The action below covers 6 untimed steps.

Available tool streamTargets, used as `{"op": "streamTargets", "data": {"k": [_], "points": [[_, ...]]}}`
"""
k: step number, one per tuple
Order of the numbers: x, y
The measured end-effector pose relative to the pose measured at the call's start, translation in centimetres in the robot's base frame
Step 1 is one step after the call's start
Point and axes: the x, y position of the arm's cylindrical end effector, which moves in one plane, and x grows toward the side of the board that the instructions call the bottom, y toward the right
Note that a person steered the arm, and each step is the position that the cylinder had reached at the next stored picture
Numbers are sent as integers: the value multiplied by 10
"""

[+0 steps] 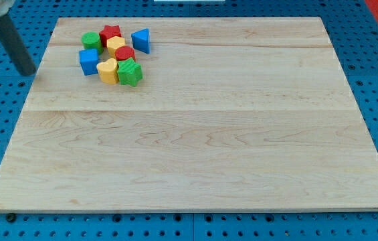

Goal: Push green circle into green star

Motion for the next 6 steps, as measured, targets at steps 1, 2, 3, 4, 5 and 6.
{"op": "streamTargets", "data": {"k": [1, 2, 3, 4, 5, 6], "points": [[-52, 29], [-71, 53], [-72, 70], [-57, 121], [-37, 140], [-13, 168]]}}
